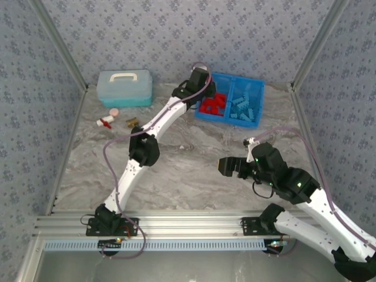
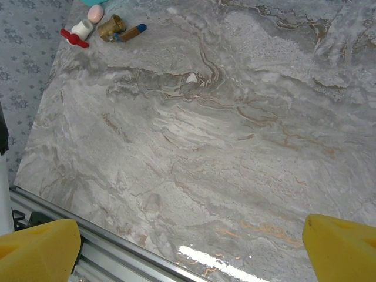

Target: Sort the legos into containers by color

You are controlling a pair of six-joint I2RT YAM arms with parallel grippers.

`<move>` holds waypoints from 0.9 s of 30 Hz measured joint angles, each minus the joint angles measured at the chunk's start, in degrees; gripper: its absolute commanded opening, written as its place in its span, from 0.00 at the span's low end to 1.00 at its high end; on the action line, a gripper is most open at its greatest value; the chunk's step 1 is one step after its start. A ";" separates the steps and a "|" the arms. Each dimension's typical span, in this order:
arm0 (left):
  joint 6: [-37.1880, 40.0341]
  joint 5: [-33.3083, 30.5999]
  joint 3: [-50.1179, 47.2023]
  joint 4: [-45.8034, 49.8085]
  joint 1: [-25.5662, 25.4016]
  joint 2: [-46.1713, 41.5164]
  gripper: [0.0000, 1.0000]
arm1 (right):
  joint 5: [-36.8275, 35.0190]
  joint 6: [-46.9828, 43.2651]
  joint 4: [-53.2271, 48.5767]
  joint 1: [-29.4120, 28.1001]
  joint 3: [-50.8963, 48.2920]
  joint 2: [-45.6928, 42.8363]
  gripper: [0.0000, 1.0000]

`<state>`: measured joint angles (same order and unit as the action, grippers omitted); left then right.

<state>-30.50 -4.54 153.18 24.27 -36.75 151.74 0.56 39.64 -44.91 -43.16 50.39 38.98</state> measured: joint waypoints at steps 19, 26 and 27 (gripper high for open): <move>4.35 1.51 5.81 -4.59 -0.13 1.16 0.97 | -1.42 0.02 -0.70 0.33 0.00 0.04 1.00; 9.73 2.43 -18.53 2.60 -2.01 -28.41 0.99 | -13.03 -0.09 -5.03 1.05 -0.76 -2.38 1.00; 10.71 2.43 -23.26 2.58 -2.45 -33.59 0.99 | -14.99 -0.31 -5.22 1.36 -1.31 -3.15 1.00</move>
<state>-19.79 -2.11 129.93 26.85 -39.20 118.15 -14.44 39.33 -50.13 -41.80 49.08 35.83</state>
